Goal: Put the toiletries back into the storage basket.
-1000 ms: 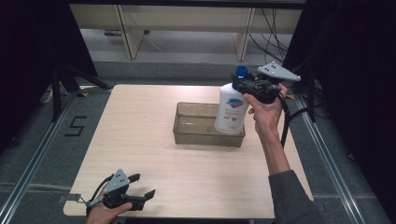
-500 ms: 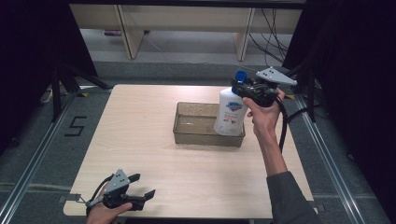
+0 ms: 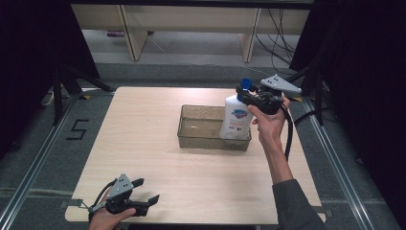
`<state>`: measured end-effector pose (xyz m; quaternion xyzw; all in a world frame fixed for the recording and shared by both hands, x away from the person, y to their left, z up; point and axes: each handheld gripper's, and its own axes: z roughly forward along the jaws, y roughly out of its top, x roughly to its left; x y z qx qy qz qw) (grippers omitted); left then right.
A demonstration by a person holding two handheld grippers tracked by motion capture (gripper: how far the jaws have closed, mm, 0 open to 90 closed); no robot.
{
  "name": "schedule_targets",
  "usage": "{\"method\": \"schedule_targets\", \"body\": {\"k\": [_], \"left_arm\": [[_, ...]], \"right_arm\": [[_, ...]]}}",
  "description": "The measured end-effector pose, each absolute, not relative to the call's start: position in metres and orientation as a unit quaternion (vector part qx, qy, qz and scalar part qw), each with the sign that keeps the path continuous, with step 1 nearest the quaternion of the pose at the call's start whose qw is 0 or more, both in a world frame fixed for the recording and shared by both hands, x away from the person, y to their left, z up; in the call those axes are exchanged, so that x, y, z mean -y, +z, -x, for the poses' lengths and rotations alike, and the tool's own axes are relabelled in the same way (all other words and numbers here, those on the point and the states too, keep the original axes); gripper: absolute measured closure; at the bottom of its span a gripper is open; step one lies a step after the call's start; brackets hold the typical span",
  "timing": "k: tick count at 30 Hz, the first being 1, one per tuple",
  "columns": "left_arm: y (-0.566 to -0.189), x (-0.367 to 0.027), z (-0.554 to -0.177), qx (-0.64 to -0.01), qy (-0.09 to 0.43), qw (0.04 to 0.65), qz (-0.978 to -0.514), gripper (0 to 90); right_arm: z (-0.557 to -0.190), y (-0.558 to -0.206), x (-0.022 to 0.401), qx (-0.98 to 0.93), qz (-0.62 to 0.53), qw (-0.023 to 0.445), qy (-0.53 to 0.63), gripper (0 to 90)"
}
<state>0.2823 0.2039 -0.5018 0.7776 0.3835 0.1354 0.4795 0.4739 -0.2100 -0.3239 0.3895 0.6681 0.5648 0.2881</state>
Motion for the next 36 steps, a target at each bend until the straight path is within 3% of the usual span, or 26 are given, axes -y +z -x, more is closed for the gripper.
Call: {"method": "schedule_targets", "body": {"k": [36], "left_arm": [[-0.503,-0.203,-0.282,-0.384,0.134,0.484,-0.775,14.9]], "right_arm": [[-0.467,-0.344,0.208,-0.680,-0.391,0.290,0.548,61.2]]}}
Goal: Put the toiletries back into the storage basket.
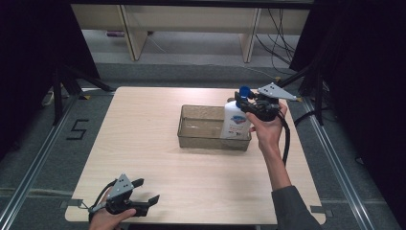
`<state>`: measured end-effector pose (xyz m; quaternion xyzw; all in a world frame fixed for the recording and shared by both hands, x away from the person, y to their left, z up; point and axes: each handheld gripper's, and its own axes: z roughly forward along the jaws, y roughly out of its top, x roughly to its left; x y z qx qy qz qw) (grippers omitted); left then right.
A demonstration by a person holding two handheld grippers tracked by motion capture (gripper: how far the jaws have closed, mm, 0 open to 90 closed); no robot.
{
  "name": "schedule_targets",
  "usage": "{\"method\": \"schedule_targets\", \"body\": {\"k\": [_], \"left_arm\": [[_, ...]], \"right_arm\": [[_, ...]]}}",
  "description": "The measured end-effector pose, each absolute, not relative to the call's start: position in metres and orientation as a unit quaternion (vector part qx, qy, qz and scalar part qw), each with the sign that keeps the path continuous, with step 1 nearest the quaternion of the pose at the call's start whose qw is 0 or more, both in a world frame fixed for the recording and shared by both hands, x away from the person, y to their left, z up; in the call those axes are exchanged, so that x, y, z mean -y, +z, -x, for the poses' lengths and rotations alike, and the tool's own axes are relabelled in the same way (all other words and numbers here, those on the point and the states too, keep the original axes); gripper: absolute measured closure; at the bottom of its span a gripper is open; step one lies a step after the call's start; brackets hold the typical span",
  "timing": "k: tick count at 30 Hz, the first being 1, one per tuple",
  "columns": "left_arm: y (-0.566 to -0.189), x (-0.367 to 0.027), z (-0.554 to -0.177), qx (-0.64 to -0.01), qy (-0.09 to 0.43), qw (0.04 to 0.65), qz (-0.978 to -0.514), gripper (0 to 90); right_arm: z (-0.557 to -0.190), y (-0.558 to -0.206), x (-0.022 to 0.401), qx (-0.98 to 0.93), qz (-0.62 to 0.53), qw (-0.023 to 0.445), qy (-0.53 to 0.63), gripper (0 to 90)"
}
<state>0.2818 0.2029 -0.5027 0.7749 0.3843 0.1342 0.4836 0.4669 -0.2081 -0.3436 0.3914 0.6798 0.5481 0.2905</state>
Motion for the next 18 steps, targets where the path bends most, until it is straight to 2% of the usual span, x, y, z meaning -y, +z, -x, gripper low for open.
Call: {"method": "schedule_targets", "body": {"k": [4,6,8,11,18], "left_arm": [[-0.5028,-0.2033,-0.2820,-0.383,0.135,0.481,-0.777,14.9],[-0.5028,-0.2032,-0.2820,-0.383,0.135,0.481,-0.777,14.9],[-0.5028,-0.2032,-0.2820,-0.383,0.135,0.481,-0.777,14.9],[-0.5026,-0.2039,-0.2821,-0.382,0.136,0.480,-0.778,14.9],[-0.5027,-0.2041,-0.2823,-0.383,0.136,0.480,-0.777,14.9]], "right_arm": [[-0.4647,-0.3436,0.2067,-0.680,-0.394,0.296,0.543,60.5],[-0.4649,-0.3436,0.2059,-0.683,-0.387,0.303,0.541,53.8],[-0.4639,-0.3437,0.2025,-0.683,-0.388,0.299,0.542,51.5],[-0.4625,-0.3436,0.1999,-0.687,-0.383,0.321,0.528,50.2],[-0.4607,-0.3440,0.1997,-0.681,-0.390,0.309,0.537,48.9]]}}
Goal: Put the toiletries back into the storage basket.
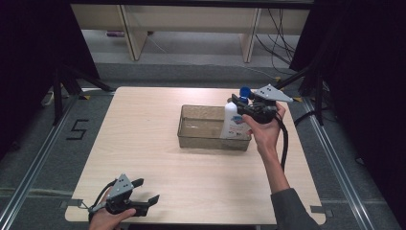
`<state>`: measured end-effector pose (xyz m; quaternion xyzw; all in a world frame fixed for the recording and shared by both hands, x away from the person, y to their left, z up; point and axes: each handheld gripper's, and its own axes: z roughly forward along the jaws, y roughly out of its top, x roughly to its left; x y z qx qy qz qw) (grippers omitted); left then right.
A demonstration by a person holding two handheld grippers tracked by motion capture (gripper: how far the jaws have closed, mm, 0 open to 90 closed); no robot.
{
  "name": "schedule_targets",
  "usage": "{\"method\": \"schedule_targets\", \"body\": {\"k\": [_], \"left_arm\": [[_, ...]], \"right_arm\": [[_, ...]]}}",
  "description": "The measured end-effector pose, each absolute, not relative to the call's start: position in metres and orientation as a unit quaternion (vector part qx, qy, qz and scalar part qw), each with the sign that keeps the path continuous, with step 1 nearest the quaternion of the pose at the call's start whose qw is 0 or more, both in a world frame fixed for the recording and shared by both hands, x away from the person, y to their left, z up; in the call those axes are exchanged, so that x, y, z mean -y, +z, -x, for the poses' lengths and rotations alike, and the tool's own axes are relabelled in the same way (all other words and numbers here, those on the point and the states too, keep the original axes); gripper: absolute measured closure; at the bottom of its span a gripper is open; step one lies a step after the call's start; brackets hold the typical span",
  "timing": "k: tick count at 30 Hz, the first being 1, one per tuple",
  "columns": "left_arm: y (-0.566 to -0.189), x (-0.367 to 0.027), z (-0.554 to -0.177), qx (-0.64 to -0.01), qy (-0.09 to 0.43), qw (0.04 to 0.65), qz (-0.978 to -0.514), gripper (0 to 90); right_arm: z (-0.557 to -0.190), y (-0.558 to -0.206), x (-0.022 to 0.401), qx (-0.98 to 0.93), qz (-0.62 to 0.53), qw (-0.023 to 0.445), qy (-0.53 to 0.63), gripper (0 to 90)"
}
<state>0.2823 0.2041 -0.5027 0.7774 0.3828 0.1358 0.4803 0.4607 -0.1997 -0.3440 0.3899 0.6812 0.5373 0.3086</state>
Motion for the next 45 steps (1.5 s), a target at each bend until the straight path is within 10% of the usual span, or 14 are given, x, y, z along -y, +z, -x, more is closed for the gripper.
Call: {"method": "schedule_targets", "body": {"k": [45], "left_arm": [[-0.503,-0.203,-0.282,-0.381,0.138,0.474,-0.781,14.9]], "right_arm": [[-0.414,-0.358,0.234,-0.651,-0.417,0.286,0.566,41.4]]}}
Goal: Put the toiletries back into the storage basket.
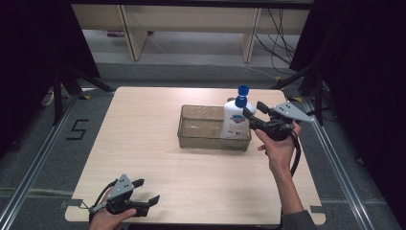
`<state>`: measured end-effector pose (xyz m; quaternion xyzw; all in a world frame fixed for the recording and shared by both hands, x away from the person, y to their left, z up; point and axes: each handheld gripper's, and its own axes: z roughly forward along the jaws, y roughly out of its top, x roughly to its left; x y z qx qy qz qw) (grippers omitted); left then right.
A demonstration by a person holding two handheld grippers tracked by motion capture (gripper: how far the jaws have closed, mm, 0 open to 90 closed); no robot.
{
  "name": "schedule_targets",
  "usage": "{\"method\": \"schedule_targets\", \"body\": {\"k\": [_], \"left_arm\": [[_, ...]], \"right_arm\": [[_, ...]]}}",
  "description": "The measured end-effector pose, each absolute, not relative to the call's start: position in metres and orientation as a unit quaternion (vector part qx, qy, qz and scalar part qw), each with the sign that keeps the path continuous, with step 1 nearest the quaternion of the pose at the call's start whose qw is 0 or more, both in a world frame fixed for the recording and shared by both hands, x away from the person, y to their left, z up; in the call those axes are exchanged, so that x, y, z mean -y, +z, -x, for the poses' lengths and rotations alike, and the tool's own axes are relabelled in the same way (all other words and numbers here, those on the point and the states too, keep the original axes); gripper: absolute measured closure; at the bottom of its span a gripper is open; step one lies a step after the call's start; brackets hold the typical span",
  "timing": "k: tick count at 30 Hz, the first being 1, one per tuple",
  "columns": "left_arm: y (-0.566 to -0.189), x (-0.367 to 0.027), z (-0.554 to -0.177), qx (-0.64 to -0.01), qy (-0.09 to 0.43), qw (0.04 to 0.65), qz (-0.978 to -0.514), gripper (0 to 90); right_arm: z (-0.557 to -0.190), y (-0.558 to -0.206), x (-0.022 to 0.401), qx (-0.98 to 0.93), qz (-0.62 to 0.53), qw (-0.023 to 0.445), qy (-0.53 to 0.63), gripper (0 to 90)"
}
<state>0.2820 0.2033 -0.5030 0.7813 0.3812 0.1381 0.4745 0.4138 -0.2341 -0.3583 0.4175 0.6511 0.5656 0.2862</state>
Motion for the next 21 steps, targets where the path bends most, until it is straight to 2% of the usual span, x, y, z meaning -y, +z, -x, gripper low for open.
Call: {"method": "schedule_targets", "body": {"k": [4,9,21], "left_arm": [[-0.503,-0.203,-0.282,-0.381,0.138,0.474,-0.781,14.9],[-0.503,-0.203,-0.282,-0.385,0.137,0.474,-0.780,14.9],[-0.503,-0.203,-0.282,-0.384,0.136,0.481,-0.776,14.9]], "right_arm": [[-0.408,-0.367,0.238,-0.643,-0.414,0.285,0.577,41.6],[-0.404,-0.370,0.239,-0.646,-0.421,0.262,0.581,41.5],[-0.392,-0.373,0.242,-0.652,-0.425,0.260,0.572,41.3]]}}
